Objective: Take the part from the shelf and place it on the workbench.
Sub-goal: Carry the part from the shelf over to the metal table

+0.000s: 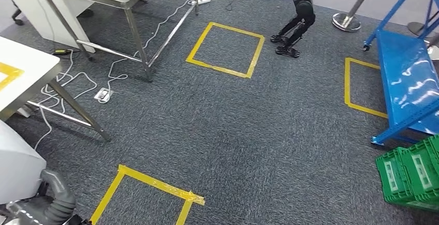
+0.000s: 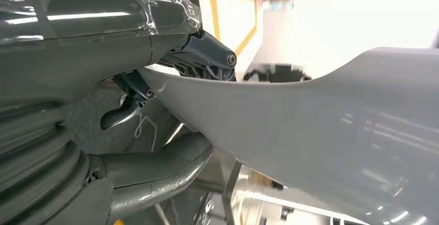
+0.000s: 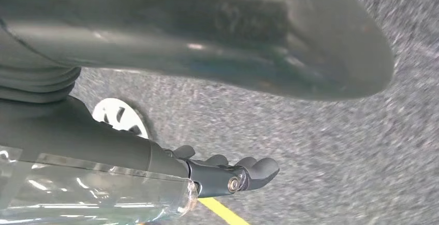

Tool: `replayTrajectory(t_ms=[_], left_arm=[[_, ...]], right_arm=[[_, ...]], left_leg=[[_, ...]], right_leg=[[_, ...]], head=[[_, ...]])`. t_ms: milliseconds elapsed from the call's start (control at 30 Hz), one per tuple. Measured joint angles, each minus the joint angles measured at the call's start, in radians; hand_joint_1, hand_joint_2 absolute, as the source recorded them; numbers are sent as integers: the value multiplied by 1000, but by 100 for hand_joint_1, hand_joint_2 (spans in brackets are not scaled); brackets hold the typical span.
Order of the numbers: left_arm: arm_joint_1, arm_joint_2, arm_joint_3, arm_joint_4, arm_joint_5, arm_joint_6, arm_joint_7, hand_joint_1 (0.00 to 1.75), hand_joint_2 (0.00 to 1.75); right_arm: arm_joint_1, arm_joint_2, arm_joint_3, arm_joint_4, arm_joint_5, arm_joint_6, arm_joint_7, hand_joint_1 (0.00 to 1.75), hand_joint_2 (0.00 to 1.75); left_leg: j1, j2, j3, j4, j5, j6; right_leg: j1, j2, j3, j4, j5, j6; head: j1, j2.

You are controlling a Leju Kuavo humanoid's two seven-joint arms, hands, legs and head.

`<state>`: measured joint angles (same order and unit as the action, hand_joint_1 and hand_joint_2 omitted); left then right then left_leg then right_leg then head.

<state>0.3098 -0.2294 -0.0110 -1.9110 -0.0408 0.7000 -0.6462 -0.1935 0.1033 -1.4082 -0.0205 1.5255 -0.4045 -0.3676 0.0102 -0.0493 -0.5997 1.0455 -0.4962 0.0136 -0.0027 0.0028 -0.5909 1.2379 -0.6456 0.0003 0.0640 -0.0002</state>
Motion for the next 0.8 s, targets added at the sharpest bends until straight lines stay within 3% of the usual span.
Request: replayTrajectory(t_ms=[67, 100, 133, 200, 233, 267, 333, 400, 433, 467, 533, 600, 633, 733, 800], left_arm=[[0, -6, 4, -6, 1, 0, 0, 175, 175], [0, -8, 6, -9, 1, 0, 0, 175, 175], [0, -11, 8, -12, 1, 0, 0, 175, 175], [2, -14, 13, -15, 1, 0, 0, 175, 175], [3, -15, 16, -17, 1, 0, 0, 175, 175], [4, -15, 19, -19, 1, 0, 0, 175, 175], [3, -16, 23, -21, -1, 0, 0, 175, 175], [3, -16, 25, -22, -2, 0, 0, 175, 175], [4, -16, 26, -22, -2, 0, 0, 175, 175], [4, -16, 28, -22, -2, 0, 0, 175, 175], [5, -16, 31, -23, -2, 0, 0, 175, 175], [5, -16, 33, -25, -3, 0, 0, 175, 175], [5, -17, 34, -27, -3, 0, 0, 175, 175], [6, -21, 40, -31, -4, 0, 0, 175, 175], [5, -24, 42, -35, -4, 0, 0, 175, 175]], right_arm=[[-3, -1, 0, 0, 0, 0, 1, 0, 0], [-3, -2, 0, 0, 0, 0, 1, 0, 0], [-4, -3, 0, 1, 0, 0, 2, 0, 0], [-7, -4, 0, 1, 0, 0, 2, 0, 0], [-10, -3, 0, 1, 0, 0, 3, 0, 0], [-12, -3, 0, 1, 0, 0, 3, 0, 0], [-13, -3, 0, 0, 0, 0, 3, 0, 0], [-7, -4, 0, 0, 0, 0, 4, 0, 0], [-4, -4, 0, 0, 0, 0, 5, 0, 0], [-3, -4, 0, 0, 0, 0, 7, 0, 0], [-4, -3, 0, 0, 0, 0, 8, 0, 0], [-5, -2, 0, 0, 0, 0, 9, 0, 0], [-6, -3, 0, 0, 0, 0, 9, 0, 0], [-8, -3, 0, 0, 0, -1, 9, 0, 0], [-8, -2, 0, 0, 0, -1, 9, 0, 0]], left_leg=[[-2, -27, 1, 0, 4, -2], [-1, -40, -1, 0, 7, -5], [1, -51, -5, -1, 11, -10], [5, -70, -13, -5, 20, -25], [6, -55, -17, -3, 19, -29], [4, -25, -26, 9, 8, -31], [1, 44, -62, 85, -49, -34], [4, 56, -110, 200, -111, -43], [5, 54, -120, 234, -121, -47], [7, 53, -112, 234, -113, -51], [9, 77, -43, 133, -60, -56], [3, 123, 23, 24, -30, -51], [0, 137, 36, -2, -29, -44], [-3, 114, 30, -8, -26, -17], [-1, 90, 26, -10, -19, -5]], right_leg=[[5, 40, 54, -136, 75, -16], [8, 58, 74, -188, 95, -21], [9, 71, 84, -216, 102, -24], [12, 62, 88, -231, 104, -27], [11, 52, 91, -240, 111, -27], [11, 41, 93, -251, 120, -29], [9, 18, 92, -267, 133, -32], [10, -10, 87, -267, 136, -33], [9, -25, 85, -266, 136, -33], [9, -38, 83, -263, 135, -32], [6, -60, 81, -254, 130, -24], [8, -76, 78, -240, 121, -12], [10, -82, 77, -234, 118, -6], [9, -94, 78, -229, 112, 5], [4, -62, 64, -190, 76, 16]], head=[[3, 0], [4, 0], [6, 0], [10, 0], [11, 0], [8, 0], [-2, 0], [-12, 0], [-15, 0], [-19, 0], [-27, 0], [-37, 0], [-38, 0], [-33, 0], [-29, 0]])
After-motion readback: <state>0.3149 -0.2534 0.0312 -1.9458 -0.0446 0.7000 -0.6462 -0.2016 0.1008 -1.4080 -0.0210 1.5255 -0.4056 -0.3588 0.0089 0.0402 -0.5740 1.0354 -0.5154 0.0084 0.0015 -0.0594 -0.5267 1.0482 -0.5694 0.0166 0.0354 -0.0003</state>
